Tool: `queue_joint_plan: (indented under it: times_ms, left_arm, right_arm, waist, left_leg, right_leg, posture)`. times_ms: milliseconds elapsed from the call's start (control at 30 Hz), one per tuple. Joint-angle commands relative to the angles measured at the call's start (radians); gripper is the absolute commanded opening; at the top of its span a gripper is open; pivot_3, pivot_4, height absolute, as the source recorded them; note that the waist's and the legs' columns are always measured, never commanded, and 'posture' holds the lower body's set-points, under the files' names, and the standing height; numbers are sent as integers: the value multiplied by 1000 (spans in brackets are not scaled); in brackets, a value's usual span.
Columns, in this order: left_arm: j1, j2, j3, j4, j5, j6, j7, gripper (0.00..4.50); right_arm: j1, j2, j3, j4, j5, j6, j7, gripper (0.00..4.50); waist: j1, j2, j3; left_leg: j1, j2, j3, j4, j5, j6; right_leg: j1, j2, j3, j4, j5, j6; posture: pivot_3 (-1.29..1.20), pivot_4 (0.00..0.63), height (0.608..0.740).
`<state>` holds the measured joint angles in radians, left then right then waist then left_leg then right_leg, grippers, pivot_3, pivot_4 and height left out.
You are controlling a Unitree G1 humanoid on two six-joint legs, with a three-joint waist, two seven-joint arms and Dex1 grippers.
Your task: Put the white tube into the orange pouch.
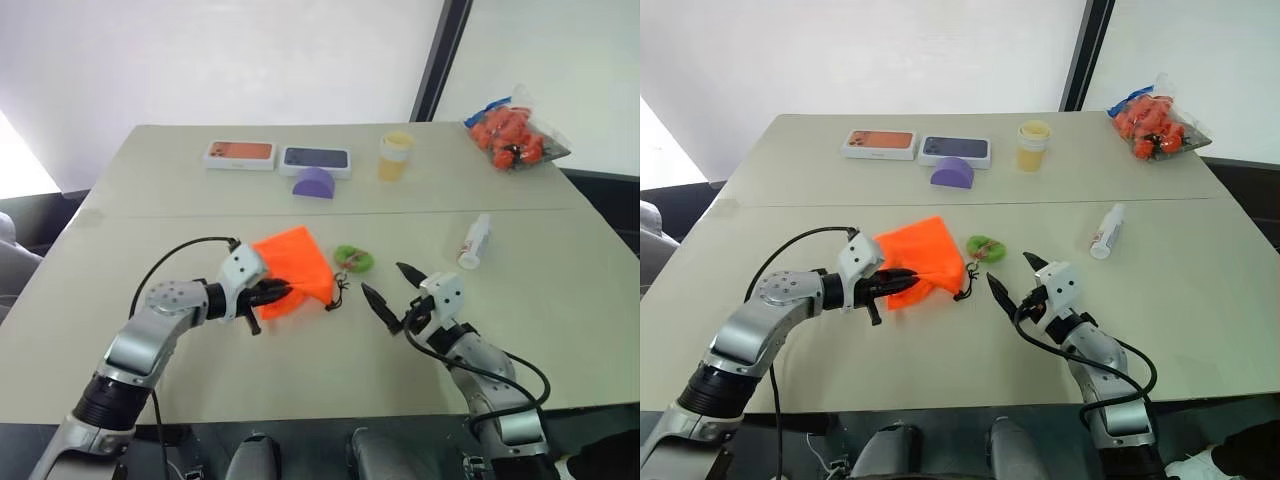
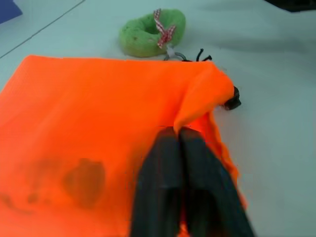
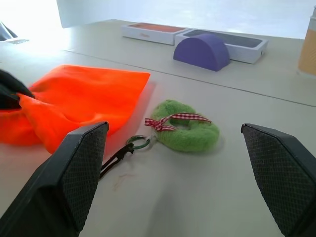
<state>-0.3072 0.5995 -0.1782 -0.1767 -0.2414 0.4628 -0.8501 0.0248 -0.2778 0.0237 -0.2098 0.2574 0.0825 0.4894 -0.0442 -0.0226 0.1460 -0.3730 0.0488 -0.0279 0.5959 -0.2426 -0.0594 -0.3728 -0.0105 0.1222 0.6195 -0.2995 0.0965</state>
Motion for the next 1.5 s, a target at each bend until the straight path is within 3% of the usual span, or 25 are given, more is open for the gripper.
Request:
queue_joint_plan:
  times_ms: [33,167,267,567,967,1067,1200,1500]
  left_arm:
    - [-2,0,12,-10,9,-31,1,17]
    - [-11,-48,62,-10,-68,44,19,17]
    - [-30,-101,119,-17,-160,146,44,17]
    - [-60,-166,124,-22,-206,225,102,17]
    - [-67,-193,90,-28,-180,229,134,17]
    - [-64,-192,86,-25,-174,221,138,0]
    - [-61,-191,85,-24,-173,216,143,0]
    - [-69,-195,82,-7,-164,203,140,0]
  right_arm:
    - [-9,-5,-22,-30,16,-4,2,4500]
    - [-9,-22,-53,-35,12,-1,-18,4500]
    - [-48,-38,-122,-5,-50,-12,-116,4500]
    - [-197,-64,-229,208,-228,64,-395,4500]
    - [-386,-6,-305,467,-153,105,-484,4500]
    - [-398,3,-316,473,-133,103,-491,3643]
    - [-393,5,-312,450,-133,128,-499,1727]
    - [-311,-2,-297,319,-130,164,-482,1727]
  waist:
    - [0,0,0]
    - [0,0,0]
    - [0,0,0]
    - [-1,0,0]
    - [-3,0,0]
    - [-3,0,0]
    - [-3,0,0]
    - [-18,1,0]
  left_leg:
    - [0,0,0,0,0,0]
    - [0,0,0,0,0,0]
    - [0,0,0,0,0,0]
    - [0,0,0,1,0,0]
    - [0,-1,0,1,0,0]
    - [0,-1,0,1,0,0]
    - [0,-1,0,1,0,0]
    - [0,-1,-1,1,0,0]
  right_leg:
    - [0,0,0,0,0,0]
    - [0,0,0,0,0,0]
    - [0,0,0,0,0,0]
    - [0,0,0,1,0,0]
    - [0,0,0,2,1,1]
    - [0,0,0,2,1,1]
    - [1,0,0,2,1,1]
    - [1,0,0,2,0,2]
  posture:
    - [0,150,723]
    - [0,150,723]
    - [0,150,723]
    - [0,150,723]
    - [0,150,723]
    - [0,150,723]
    - [0,150,723]
    - [0,150,723]
